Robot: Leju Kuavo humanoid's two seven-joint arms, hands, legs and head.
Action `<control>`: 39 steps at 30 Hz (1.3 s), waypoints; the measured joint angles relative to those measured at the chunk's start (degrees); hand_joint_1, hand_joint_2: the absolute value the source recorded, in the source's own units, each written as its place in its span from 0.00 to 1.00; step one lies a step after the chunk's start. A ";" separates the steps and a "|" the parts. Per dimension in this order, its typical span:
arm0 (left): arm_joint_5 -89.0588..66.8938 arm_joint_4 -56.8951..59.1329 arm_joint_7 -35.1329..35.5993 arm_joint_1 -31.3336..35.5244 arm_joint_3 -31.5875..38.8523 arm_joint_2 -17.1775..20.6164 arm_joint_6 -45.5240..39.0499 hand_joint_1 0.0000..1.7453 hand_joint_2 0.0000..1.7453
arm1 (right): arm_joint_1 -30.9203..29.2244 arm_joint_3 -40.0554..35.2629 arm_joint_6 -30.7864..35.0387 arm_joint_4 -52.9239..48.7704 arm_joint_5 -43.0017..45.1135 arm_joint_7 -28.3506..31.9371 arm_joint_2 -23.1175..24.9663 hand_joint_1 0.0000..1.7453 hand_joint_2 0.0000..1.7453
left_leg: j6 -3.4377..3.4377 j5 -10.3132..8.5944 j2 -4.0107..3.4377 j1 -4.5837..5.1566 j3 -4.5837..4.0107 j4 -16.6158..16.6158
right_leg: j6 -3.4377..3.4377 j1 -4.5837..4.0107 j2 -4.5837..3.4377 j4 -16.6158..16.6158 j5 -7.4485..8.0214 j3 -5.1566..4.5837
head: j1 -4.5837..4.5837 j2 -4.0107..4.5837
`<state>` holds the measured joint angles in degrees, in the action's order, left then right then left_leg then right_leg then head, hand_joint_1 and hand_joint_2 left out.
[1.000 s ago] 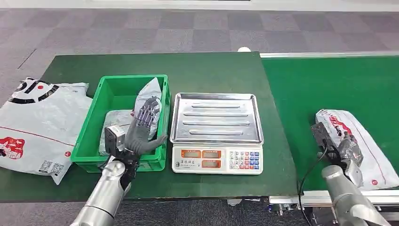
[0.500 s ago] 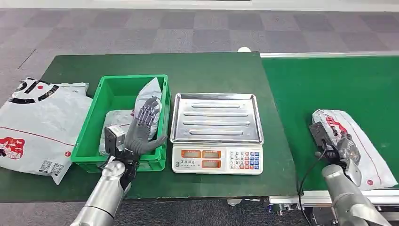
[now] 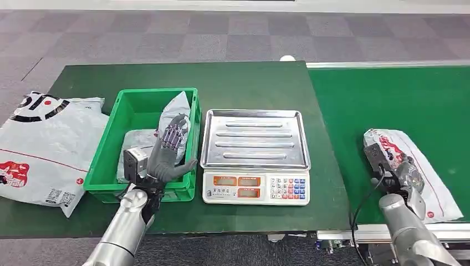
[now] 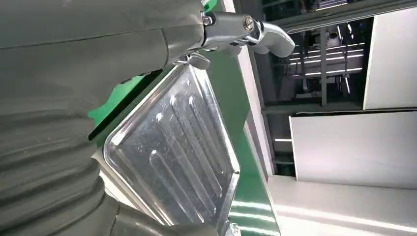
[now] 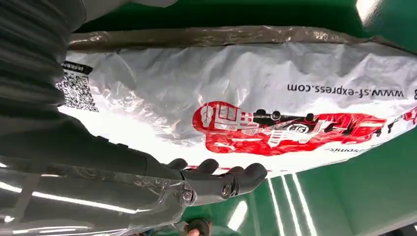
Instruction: Moved the parcel from conveyor to table for the left to box.
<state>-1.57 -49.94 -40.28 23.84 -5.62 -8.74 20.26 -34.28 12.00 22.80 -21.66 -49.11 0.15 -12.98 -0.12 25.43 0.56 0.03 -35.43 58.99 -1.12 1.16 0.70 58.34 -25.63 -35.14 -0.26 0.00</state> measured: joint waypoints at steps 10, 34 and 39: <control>-0.02 0.44 0.00 0.34 0.00 -0.02 0.15 0.00 1.00 | 0.00 0.00 -2.19 0.00 -0.48 -0.92 0.00 0.00 1.00 | 0.00 -0.01 0.00 0.00 0.00 0.00 | 0.00 0.00 0.00 0.00 0.00 0.00 | 0.00 0.00; 0.00 0.76 0.02 0.60 0.00 -0.02 0.18 0.00 1.00 | -0.02 0.50 -6.64 0.00 0.35 -0.33 0.57 0.00 1.00 | 0.00 -0.01 0.00 0.00 0.01 0.00 | 0.00 0.00 0.00 0.00 0.01 0.03 | 0.00 0.00; 0.00 0.76 0.00 0.60 0.02 0.00 0.18 0.00 1.00 | -0.06 0.50 -7.10 0.00 0.04 0.02 0.70 0.00 1.00 | 0.00 -0.01 0.00 0.00 0.01 0.00 | 0.00 0.00 0.00 0.00 0.01 0.04 | 0.00 0.00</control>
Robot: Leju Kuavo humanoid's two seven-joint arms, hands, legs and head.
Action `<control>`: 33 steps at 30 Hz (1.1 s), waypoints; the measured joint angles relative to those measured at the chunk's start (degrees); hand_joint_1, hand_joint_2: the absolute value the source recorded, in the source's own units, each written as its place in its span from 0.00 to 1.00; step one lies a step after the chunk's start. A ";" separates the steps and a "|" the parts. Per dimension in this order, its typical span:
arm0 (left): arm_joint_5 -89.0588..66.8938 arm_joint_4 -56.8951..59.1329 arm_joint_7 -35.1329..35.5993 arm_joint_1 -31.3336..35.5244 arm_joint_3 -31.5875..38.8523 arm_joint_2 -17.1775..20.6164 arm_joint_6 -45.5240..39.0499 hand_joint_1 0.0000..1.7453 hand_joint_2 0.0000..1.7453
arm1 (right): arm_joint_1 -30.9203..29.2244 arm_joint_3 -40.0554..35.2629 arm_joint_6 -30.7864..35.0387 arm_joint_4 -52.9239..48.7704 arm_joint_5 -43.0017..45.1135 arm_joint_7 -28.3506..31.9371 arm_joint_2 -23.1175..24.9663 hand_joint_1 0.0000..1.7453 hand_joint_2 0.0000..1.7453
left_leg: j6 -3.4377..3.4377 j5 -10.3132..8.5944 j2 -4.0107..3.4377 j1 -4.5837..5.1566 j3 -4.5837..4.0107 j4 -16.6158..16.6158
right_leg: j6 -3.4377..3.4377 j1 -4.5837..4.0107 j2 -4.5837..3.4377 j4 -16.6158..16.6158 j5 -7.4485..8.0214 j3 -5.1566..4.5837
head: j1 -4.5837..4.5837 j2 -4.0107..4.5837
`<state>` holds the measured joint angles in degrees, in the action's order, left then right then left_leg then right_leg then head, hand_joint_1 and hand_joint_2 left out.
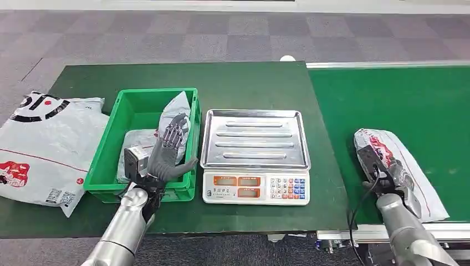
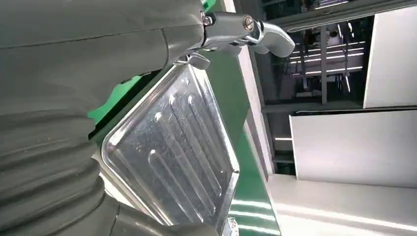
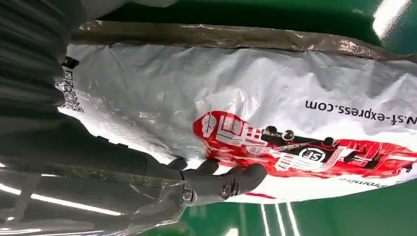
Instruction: Moved the parcel from conveyor to table for the left to box.
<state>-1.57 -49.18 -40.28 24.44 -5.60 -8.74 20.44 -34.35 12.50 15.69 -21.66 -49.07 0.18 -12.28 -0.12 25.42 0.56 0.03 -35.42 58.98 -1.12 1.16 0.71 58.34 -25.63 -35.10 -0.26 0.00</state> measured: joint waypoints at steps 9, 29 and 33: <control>0.00 0.00 0.00 -0.01 -0.02 0.00 0.00 0.00 1.00 | -0.06 0.00 -0.28 0.00 0.26 0.07 0.22 0.17 1.00 | 0.00 0.00 0.00 0.00 0.00 0.00 | 0.00 0.00 0.00 0.00 0.00 0.00 | 0.00 0.00; 0.00 -0.37 0.00 -0.40 -0.02 0.00 0.00 0.00 1.00 | -0.78 0.17 -1.92 0.00 0.81 1.29 0.28 1.00 1.00 | 0.00 0.00 0.00 0.00 0.02 0.00 | 0.00 0.00 0.00 0.00 0.00 0.02 | 0.00 0.00; 0.02 -0.37 0.00 -0.39 0.00 0.00 0.00 0.00 1.00 | -1.01 0.17 -2.43 0.00 0.50 1.16 0.35 1.00 1.00 | 0.00 0.00 0.00 0.00 0.03 0.00 | 0.00 0.00 0.00 0.00 0.00 0.03 | 0.00 0.00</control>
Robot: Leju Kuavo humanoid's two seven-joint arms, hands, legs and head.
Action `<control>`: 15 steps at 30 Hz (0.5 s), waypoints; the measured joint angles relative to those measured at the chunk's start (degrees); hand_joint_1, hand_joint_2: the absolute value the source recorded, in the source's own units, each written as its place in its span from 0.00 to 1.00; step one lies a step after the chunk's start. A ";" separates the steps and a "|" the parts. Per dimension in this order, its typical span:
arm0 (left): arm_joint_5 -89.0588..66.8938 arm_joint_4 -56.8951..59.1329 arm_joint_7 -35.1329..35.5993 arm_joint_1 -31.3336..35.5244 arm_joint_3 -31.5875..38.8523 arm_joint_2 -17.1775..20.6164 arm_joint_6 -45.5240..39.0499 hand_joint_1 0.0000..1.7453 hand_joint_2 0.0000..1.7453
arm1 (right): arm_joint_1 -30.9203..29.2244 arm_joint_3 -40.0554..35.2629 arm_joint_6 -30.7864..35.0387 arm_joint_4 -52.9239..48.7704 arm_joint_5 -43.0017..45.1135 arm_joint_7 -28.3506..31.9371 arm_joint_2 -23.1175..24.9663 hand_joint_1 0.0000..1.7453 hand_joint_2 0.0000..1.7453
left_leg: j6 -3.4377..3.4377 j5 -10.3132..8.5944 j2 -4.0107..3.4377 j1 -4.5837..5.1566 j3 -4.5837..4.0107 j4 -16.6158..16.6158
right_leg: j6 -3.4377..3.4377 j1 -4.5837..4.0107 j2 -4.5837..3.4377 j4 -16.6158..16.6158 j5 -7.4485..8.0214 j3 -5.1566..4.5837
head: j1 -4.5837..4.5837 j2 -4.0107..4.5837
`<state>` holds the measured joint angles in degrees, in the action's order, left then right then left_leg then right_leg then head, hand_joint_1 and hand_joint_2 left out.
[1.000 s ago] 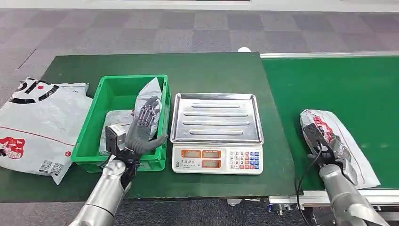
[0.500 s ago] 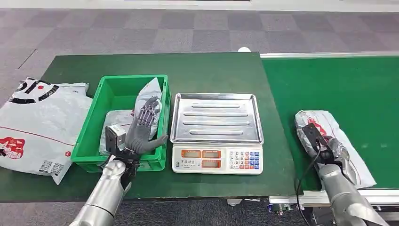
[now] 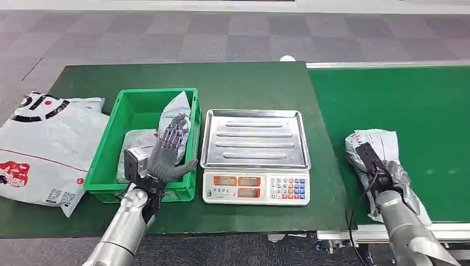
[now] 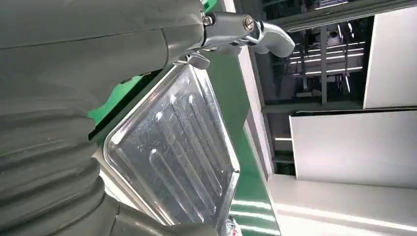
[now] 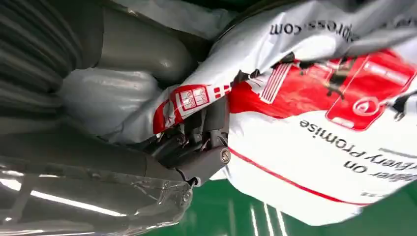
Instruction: Moved the parcel from conveyor to table for the left to box.
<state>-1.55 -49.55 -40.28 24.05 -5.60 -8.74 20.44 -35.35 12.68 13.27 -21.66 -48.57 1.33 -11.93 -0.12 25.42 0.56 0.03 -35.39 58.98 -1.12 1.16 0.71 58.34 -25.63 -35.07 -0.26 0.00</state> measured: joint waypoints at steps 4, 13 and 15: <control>0.15 0.00 0.00 0.00 0.00 0.00 0.00 0.00 1.00 | -0.37 0.00 0.96 0.00 -1.57 -0.24 0.17 1.00 1.00 | 0.00 0.00 0.00 0.00 0.00 0.00 | 0.00 0.00 0.00 0.00 0.00 0.00 | 0.00 0.00; 0.26 -1.07 0.00 -0.83 0.52 -0.11 -0.39 0.00 1.00 | 0.00 4.06 17.03 -5.50 10.89 27.10 2.49 1.00 1.00 | 0.00 0.00 0.01 -0.01 0.01 -0.01 | 0.01 -0.02 0.00 0.01 0.00 -0.01 | 0.00 0.00; 0.26 -1.20 0.00 -0.91 0.57 -0.11 -0.39 0.00 1.00 | 0.59 5.25 15.98 -7.46 13.78 31.94 3.28 1.00 1.00 | -0.01 0.00 0.00 -0.01 0.01 -0.01 | 0.01 -0.01 -0.01 0.01 0.00 -0.02 | 0.00 0.00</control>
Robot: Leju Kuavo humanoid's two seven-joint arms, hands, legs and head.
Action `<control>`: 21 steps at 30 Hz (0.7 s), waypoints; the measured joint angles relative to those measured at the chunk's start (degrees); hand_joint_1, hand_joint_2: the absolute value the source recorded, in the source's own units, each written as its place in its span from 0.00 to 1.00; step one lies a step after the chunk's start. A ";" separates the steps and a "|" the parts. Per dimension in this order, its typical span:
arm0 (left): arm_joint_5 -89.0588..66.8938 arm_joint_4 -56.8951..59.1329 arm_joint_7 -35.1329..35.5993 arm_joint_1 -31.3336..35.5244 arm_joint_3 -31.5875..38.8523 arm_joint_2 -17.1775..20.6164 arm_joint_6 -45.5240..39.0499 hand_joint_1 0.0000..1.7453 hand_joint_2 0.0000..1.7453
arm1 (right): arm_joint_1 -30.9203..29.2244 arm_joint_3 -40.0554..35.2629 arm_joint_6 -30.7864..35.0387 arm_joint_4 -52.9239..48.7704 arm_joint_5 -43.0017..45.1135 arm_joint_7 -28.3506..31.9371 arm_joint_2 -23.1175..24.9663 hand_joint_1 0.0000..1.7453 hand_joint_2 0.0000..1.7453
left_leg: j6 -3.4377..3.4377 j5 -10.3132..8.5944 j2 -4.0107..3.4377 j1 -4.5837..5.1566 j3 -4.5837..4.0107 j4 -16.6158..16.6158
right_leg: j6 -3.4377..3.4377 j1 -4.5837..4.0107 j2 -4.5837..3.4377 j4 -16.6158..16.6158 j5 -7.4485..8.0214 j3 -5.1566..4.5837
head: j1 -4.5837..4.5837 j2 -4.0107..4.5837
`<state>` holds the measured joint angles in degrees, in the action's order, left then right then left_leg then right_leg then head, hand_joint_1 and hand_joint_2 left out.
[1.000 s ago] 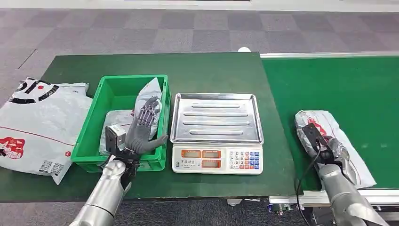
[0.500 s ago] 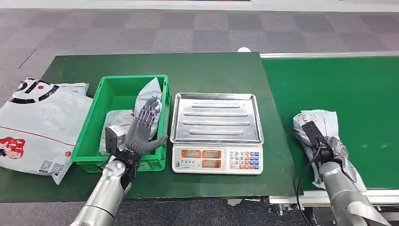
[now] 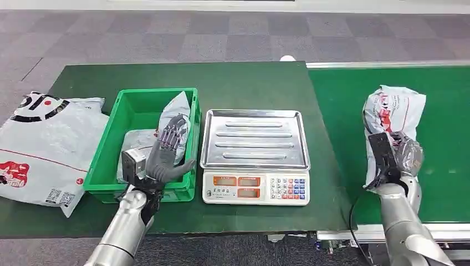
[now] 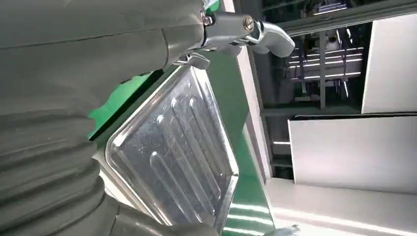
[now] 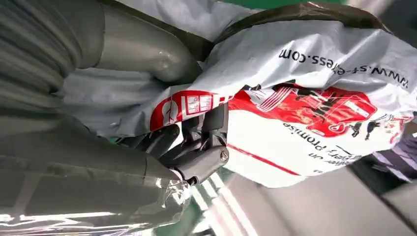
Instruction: Moved the parcel from conveyor to table for the left to box.
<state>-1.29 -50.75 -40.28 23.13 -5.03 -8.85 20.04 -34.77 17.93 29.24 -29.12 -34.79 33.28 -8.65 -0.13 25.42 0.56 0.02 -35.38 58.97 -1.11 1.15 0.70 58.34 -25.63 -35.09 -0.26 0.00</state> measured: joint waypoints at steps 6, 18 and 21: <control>-0.81 0.24 0.02 0.10 0.00 -0.31 -0.28 0.00 1.00 | 2.62 0.87 -1.53 -9.73 5.18 6.83 3.17 1.00 1.00 | 0.00 0.00 0.00 0.01 0.00 0.00 | 0.00 0.01 0.00 0.00 0.00 -0.01 | 0.00 0.00; -0.48 3.96 0.04 3.30 -0.09 -1.99 0.35 0.00 1.00 | 9.71 -17.63 -2.97 -46.29 -6.93 2.72 10.97 1.00 1.00 | -0.08 -0.04 -0.18 -0.12 0.02 -0.03 | 0.06 -0.11 -0.20 0.02 0.02 -0.10 | 0.02 0.00; -0.48 4.54 0.04 3.94 -0.09 -2.05 0.46 0.00 1.00 | 10.34 -22.38 -3.41 -48.99 -8.83 2.79 11.30 1.00 1.00 | -0.08 -0.04 -0.18 -0.12 0.01 -0.03 | 0.06 -0.11 -0.20 0.01 0.02 -0.10 | 0.02 0.00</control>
<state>-1.77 -46.21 -40.24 27.07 -5.11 -10.91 20.50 -24.43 -4.45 25.84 -78.11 -43.63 36.06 2.64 -0.20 25.39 0.38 -0.10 -35.38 58.95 -1.05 1.04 0.50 58.36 -25.61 -35.19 -0.24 0.00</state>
